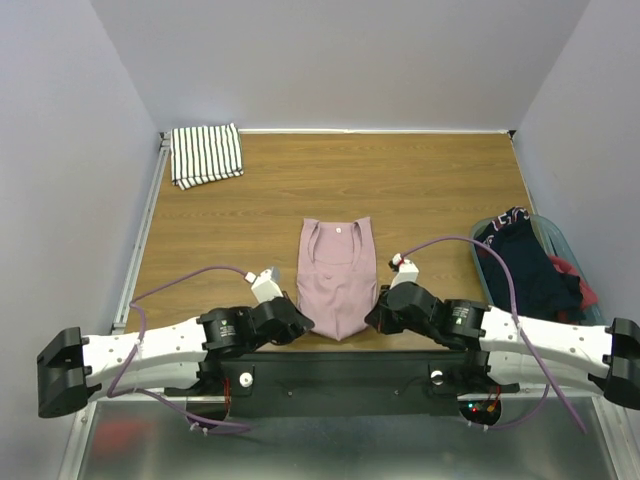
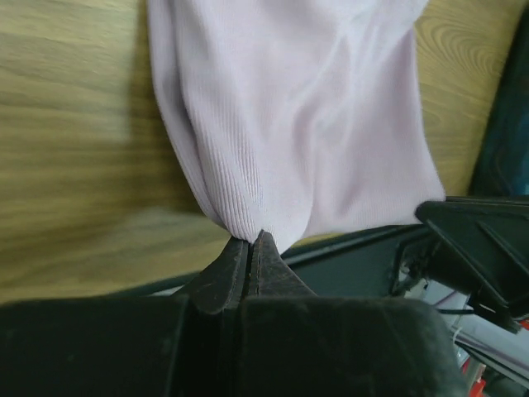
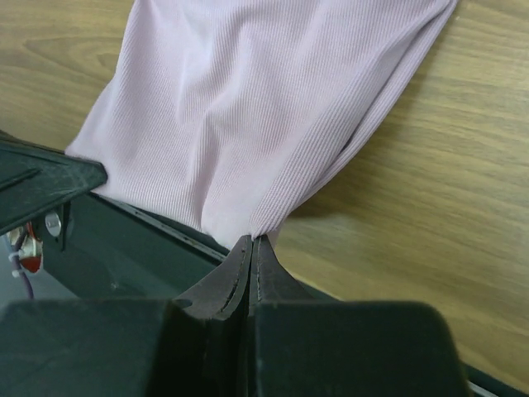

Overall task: Fold and stack the tank tops
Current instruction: Fold the tank top

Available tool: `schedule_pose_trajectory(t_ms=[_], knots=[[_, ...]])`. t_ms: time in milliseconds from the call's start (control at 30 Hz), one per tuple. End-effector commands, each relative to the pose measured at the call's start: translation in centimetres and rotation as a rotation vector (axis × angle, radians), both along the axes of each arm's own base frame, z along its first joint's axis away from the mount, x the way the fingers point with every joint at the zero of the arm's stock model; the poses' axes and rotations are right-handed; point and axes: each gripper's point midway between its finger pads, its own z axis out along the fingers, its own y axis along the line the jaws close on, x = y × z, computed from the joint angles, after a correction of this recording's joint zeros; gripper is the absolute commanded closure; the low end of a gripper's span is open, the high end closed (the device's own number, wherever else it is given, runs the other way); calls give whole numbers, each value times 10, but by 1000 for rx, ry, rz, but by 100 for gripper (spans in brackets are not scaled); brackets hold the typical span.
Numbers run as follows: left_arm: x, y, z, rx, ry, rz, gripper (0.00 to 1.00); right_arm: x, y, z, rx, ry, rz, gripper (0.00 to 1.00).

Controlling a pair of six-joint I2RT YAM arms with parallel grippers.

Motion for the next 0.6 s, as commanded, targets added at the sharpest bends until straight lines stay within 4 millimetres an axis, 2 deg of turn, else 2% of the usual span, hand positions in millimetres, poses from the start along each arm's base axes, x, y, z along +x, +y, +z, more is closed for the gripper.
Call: schedule_pose_trajectory(t_ms=[0, 167, 367, 467, 500, 533, 567], knots=[[11, 0, 32, 10, -52, 68, 100, 4, 2, 29, 9, -44, -31, 100], [23, -6, 56, -7, -112, 94, 100, 22, 3, 55, -16, -128, -71, 100], [40, -2, 84, 0, -195, 139, 100, 40, 6, 83, -38, -217, -103, 100], [58, 0, 105, -14, -252, 161, 100, 50, 7, 95, -58, -260, -129, 100], [68, 4, 107, -6, -260, 186, 100, 52, 7, 97, -64, -270, -132, 100], [68, 1, 108, -9, -266, 164, 100, 54, 8, 99, -68, -278, -136, 100], [78, 1, 111, -7, -279, 162, 100, 59, 8, 100, -90, -293, -148, 100]])
